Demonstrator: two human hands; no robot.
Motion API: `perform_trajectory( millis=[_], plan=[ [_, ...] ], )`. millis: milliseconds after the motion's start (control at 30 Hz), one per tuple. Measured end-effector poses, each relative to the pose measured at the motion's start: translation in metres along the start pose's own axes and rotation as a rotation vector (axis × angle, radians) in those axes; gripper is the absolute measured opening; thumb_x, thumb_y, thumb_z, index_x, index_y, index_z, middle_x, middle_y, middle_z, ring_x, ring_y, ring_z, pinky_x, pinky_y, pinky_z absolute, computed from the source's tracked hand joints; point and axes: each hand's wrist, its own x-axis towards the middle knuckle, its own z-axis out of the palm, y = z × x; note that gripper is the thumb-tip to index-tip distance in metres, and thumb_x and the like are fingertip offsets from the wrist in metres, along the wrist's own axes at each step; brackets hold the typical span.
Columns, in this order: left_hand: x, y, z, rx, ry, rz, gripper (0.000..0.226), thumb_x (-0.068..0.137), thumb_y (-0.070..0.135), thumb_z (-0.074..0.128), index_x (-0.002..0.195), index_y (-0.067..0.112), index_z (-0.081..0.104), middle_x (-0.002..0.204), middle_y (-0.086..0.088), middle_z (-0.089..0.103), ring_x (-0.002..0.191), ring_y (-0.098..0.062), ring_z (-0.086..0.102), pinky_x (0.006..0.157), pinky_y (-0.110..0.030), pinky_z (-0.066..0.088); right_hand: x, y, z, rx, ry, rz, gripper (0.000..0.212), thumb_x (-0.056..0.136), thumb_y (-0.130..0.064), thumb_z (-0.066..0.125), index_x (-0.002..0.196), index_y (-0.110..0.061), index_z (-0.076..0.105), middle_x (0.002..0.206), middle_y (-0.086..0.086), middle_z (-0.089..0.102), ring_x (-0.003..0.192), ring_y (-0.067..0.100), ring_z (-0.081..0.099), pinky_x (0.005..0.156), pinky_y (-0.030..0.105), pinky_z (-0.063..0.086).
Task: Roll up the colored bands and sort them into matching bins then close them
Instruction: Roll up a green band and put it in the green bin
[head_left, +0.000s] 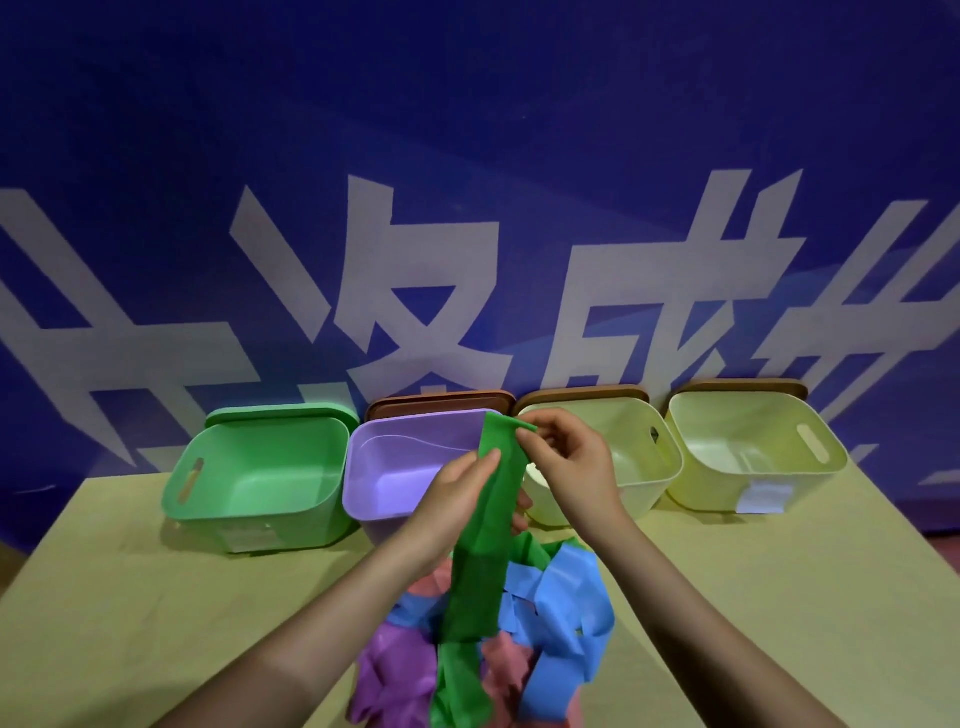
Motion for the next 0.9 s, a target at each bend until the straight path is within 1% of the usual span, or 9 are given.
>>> perform_trajectory(
  millis=[100, 167, 267, 367, 500, 633, 733, 833, 900],
  plan=[
    [0.002, -0.005, -0.003, -0.016, 0.006, 0.040, 0.021, 0.102, 0.018, 0.040, 0.099, 0.012, 0.060, 0.068, -0.015, 0.066, 0.054, -0.028, 0.063, 0.061, -0.036, 0.053, 0.002, 0.003, 0.002, -0.035, -0.009, -0.025, 0.028, 0.085, 0.004, 0.064, 0.081, -0.024, 0.067, 0.066, -0.015, 0.061, 0.061, 0.001, 0.050, 0.061, 0.014, 0.042],
    [0.003, -0.006, -0.006, -0.044, 0.013, 0.053, 0.021, 0.102, 0.017, 0.040, 0.100, 0.013, 0.060, 0.069, -0.014, 0.066, 0.055, -0.028, 0.063, 0.061, -0.037, 0.053, 0.001, 0.004, 0.003, -0.078, -0.034, -0.059, 0.026, 0.086, 0.003, 0.063, 0.084, -0.023, 0.067, 0.075, -0.013, 0.066, 0.066, 0.003, 0.055, 0.065, 0.017, 0.045],
    [0.005, -0.008, -0.011, -0.076, 0.029, 0.039, 0.021, 0.101, 0.016, 0.040, 0.101, 0.008, 0.060, 0.070, -0.016, 0.067, 0.056, -0.030, 0.063, 0.061, -0.039, 0.054, -0.003, 0.004, 0.004, -0.169, -0.080, -0.144, 0.022, 0.084, -0.005, 0.061, 0.087, -0.025, 0.069, 0.085, -0.010, 0.067, 0.075, 0.009, 0.061, 0.068, 0.025, 0.049],
    [0.001, -0.008, -0.015, -0.096, 0.042, 0.033, 0.023, 0.101, 0.013, 0.039, 0.104, 0.004, 0.059, 0.069, -0.019, 0.066, 0.054, -0.031, 0.062, 0.056, -0.037, 0.054, -0.005, 0.003, 0.003, -0.279, -0.172, -0.263, 0.023, 0.083, 0.000, 0.060, 0.090, -0.018, 0.072, 0.084, -0.002, 0.063, 0.076, 0.013, 0.059, 0.065, 0.025, 0.047],
    [-0.011, -0.003, -0.020, -0.215, 0.011, 0.033, 0.027, 0.100, 0.008, 0.033, 0.096, 0.001, 0.059, 0.065, -0.020, 0.063, 0.048, -0.028, 0.058, 0.046, -0.031, 0.051, -0.009, 0.008, -0.001, -0.316, -0.250, -0.282, 0.023, 0.084, -0.001, 0.058, 0.094, -0.016, 0.073, 0.088, -0.001, 0.064, 0.080, 0.013, 0.060, 0.067, 0.031, 0.050],
    [-0.018, 0.000, -0.020, -0.265, -0.068, -0.024, 0.044, 0.097, 0.021, 0.030, 0.086, -0.001, 0.066, 0.068, -0.019, 0.063, 0.052, -0.026, 0.058, 0.050, -0.031, 0.050, -0.016, 0.009, -0.003, -0.303, -0.277, -0.241, 0.025, 0.085, -0.004, 0.057, 0.095, -0.020, 0.072, 0.089, 0.000, 0.066, 0.080, 0.016, 0.063, 0.069, 0.036, 0.052],
    [-0.024, -0.002, -0.015, -0.293, -0.084, -0.042, 0.052, 0.098, 0.030, 0.033, 0.076, 0.004, 0.073, 0.072, -0.019, 0.062, 0.061, -0.026, 0.057, 0.052, -0.031, 0.049, -0.022, 0.002, -0.007, -0.307, -0.300, -0.256, 0.027, 0.084, -0.004, 0.055, 0.097, -0.021, 0.071, 0.091, -0.003, 0.066, 0.081, 0.015, 0.063, 0.071, 0.032, 0.052],
    [-0.025, -0.007, -0.012, -0.167, 0.023, 0.079, 0.035, 0.100, 0.024, 0.041, 0.092, 0.001, 0.067, 0.080, -0.024, 0.065, 0.066, -0.030, 0.062, 0.058, -0.037, 0.054, -0.027, -0.005, -0.015, -0.306, -0.360, -0.265, 0.029, 0.082, -0.011, 0.052, 0.102, -0.019, 0.071, 0.094, -0.012, 0.065, 0.085, 0.014, 0.062, 0.075, 0.027, 0.051],
    [-0.028, -0.009, -0.009, -0.078, 0.070, 0.141, 0.027, 0.100, 0.018, 0.043, 0.097, 0.002, 0.065, 0.082, -0.021, 0.069, 0.068, -0.027, 0.066, 0.060, -0.035, 0.057, -0.031, -0.008, -0.020, -0.225, -0.362, -0.199, 0.028, 0.084, -0.014, 0.052, 0.103, -0.019, 0.071, 0.093, -0.013, 0.065, 0.084, 0.013, 0.062, 0.075, 0.030, 0.051]
  ],
)
